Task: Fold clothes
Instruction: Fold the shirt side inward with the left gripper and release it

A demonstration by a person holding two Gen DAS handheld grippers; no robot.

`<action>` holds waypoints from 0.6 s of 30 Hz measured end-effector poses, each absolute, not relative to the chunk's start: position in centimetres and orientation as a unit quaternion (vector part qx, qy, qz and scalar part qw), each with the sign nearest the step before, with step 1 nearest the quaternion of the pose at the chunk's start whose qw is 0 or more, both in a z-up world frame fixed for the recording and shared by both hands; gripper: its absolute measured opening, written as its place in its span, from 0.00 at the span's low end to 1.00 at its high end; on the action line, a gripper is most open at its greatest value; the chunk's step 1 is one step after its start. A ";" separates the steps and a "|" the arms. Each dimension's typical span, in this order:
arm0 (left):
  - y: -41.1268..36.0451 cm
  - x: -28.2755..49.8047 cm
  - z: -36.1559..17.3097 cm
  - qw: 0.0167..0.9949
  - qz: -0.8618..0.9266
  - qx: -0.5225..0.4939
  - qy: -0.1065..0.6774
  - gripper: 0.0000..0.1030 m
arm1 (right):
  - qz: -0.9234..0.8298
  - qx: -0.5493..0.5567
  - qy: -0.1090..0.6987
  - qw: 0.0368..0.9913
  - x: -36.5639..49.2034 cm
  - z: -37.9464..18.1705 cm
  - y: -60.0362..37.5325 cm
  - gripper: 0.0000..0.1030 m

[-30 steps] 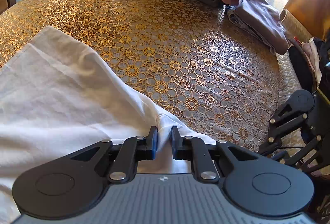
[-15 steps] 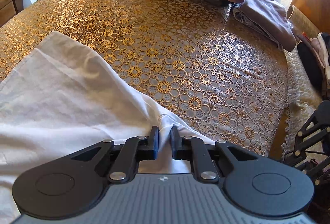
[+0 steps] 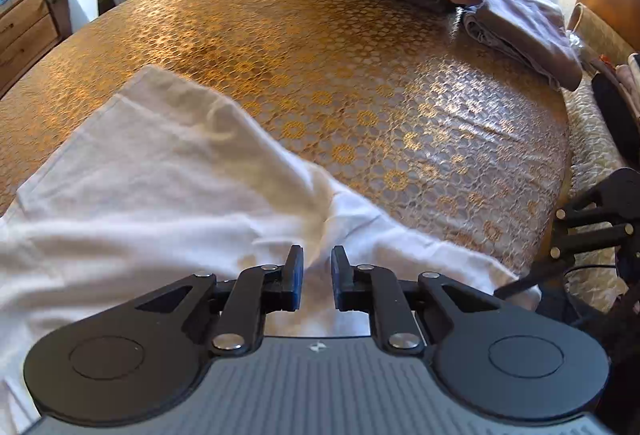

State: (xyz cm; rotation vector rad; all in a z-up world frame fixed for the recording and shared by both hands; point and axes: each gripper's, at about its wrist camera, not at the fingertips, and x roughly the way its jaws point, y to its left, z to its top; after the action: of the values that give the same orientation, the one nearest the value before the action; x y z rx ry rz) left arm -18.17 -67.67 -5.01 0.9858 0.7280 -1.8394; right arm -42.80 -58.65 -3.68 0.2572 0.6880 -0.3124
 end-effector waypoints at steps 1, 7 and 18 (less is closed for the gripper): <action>-67.5 -17.9 -5.1 0.452 -0.740 0.402 0.292 0.13 | -0.153 0.125 0.343 0.918 -42.6 -4.1 -58.7 1.00; -67.0 -16.4 -5.6 0.485 -0.715 0.422 0.275 0.13 | -0.154 0.086 0.356 0.918 -42.9 -4.6 -57.8 1.00; -69.8 -17.1 -6.6 0.472 -0.724 0.399 0.307 0.16 | -0.149 0.098 0.351 0.919 -43.0 -4.6 -58.1 1.00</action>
State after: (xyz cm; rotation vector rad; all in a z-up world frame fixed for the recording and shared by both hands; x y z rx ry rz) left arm -17.15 -69.75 -6.60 0.9778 0.7512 -1.7716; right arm -43.02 -58.09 -4.61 0.2014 0.7216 -0.3059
